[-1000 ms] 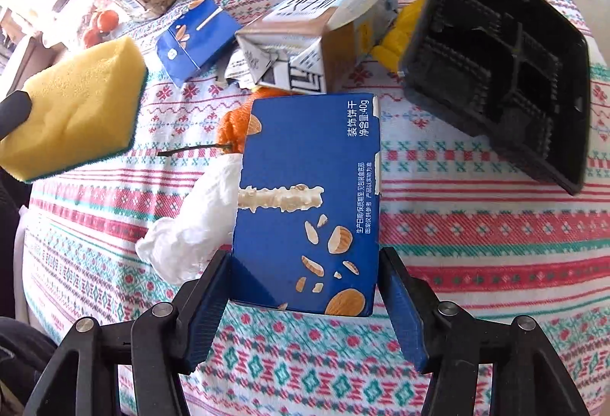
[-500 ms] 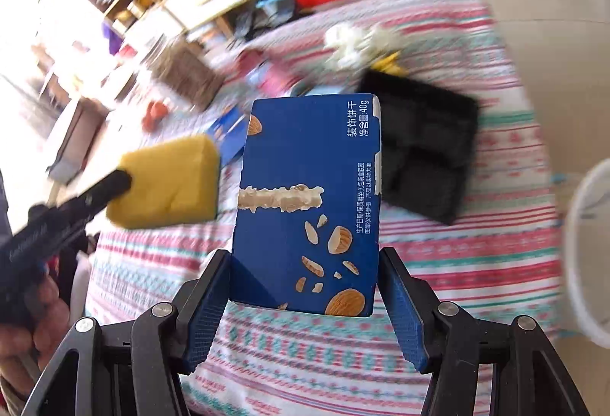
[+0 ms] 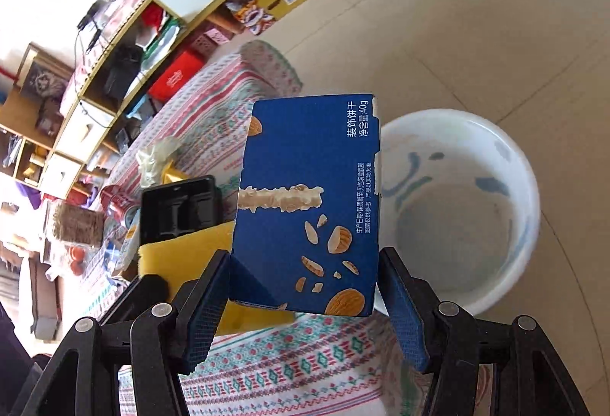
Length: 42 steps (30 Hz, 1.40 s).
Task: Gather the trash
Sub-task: 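Carry sponge and biscuit box to the white bucket and drop both in, then grasp the white tissue with the left tool while the right tool grasps the milk carton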
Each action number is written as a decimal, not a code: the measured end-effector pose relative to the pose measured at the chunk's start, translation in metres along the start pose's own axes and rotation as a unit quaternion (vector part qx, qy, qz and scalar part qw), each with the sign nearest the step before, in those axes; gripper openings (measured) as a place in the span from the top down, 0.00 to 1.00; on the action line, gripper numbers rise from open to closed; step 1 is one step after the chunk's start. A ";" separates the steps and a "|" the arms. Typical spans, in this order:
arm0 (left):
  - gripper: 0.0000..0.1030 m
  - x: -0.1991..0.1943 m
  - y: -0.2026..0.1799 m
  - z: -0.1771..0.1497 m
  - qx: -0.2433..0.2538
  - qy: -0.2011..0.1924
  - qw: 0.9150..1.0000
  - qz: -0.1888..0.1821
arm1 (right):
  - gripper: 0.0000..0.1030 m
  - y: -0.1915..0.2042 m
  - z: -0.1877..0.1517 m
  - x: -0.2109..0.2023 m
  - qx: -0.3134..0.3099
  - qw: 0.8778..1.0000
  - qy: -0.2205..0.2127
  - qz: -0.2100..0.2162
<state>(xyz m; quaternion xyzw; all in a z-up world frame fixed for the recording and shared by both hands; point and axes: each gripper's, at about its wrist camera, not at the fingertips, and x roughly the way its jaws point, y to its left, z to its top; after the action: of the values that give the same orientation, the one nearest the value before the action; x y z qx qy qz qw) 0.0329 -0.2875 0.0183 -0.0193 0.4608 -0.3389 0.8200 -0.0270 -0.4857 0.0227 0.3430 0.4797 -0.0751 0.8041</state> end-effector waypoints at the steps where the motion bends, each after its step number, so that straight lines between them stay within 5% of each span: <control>1: 0.84 0.012 -0.008 0.000 0.005 0.010 1.000 0.001 | 0.35 -0.006 0.001 0.000 0.007 1.000 0.002 -0.007; 9: 0.84 0.075 -0.035 -0.001 0.039 0.048 0.998 0.028 | 0.35 -0.039 0.006 0.012 0.052 0.998 0.026 -0.035; 16: 0.79 0.111 -0.036 -0.002 0.034 0.078 0.996 0.030 | 0.34 -0.065 0.010 0.028 0.112 0.992 0.058 -0.018; 21: 0.51 0.115 -0.031 -0.003 0.030 0.082 0.996 0.034 | 0.31 -0.073 0.010 0.021 0.137 0.989 0.046 -0.024; 32: 0.51 0.051 -0.001 -0.002 0.023 0.049 0.997 0.049 | 0.31 -0.061 0.015 0.004 0.122 0.992 0.001 0.001; 42: 0.52 -0.032 0.090 -0.012 -0.029 0.036 0.992 0.114 | 0.24 0.000 0.013 0.008 0.024 0.999 -0.025 0.003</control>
<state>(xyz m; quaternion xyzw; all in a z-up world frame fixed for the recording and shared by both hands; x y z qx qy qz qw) 0.0608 -0.1966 0.0046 0.0213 0.4988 -0.2304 0.8352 -0.0138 -0.4919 0.0205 0.3618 0.4564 -0.0932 0.8075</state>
